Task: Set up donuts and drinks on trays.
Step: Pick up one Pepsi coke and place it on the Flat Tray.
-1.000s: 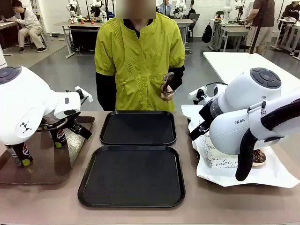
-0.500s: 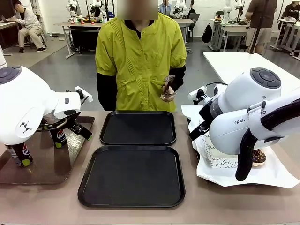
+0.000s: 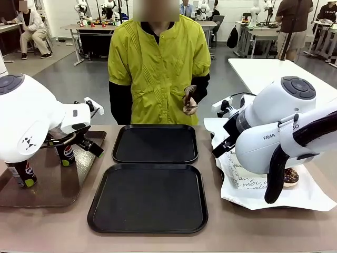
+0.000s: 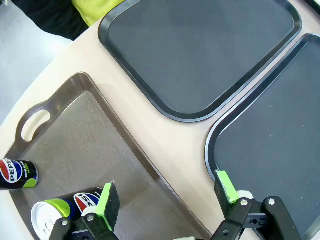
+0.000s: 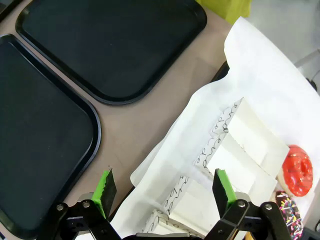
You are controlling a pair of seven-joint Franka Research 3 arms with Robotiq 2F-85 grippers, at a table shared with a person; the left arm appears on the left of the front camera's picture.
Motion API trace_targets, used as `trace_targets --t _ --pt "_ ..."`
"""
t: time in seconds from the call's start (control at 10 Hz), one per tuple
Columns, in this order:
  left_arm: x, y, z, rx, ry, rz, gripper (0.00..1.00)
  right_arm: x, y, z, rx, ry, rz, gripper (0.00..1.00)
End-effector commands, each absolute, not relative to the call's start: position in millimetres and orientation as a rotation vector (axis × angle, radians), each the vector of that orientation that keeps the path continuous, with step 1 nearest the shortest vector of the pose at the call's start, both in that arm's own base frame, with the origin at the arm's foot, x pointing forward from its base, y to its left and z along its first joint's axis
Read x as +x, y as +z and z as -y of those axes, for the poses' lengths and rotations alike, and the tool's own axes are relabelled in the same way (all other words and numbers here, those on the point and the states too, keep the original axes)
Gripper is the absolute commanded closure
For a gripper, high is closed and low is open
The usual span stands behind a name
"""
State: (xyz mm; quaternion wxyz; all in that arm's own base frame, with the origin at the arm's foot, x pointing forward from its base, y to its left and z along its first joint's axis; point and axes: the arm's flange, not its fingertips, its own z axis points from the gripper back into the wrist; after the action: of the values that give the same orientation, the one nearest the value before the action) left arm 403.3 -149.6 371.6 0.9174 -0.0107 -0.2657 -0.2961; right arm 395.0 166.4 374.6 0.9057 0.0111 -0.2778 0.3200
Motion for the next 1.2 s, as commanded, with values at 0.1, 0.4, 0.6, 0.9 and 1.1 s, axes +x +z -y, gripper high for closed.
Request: trace_targets --t 0.1,0.4,0.6,0.9,1.1 --pt "403 372 150 -0.022 -0.609 0.547 0.0 395 375 -166 0.023 0.661 0.574 0.0" --pt "305 412 103 0.03 -0.665 0.487 0.0 288 401 -132 -0.074 0.639 0.534 0.0" --pt "260 411 80 -0.013 -0.696 0.438 0.0 237 393 -107 -0.086 0.635 0.407 0.0" --pt "213 409 53 -0.043 -0.643 0.421 0.0 172 366 -87 -0.058 0.621 0.374 0.0" --pt "328 494 96 -0.022 -0.662 0.396 0.0 314 473 -147 -0.092 0.641 0.347 0.0"
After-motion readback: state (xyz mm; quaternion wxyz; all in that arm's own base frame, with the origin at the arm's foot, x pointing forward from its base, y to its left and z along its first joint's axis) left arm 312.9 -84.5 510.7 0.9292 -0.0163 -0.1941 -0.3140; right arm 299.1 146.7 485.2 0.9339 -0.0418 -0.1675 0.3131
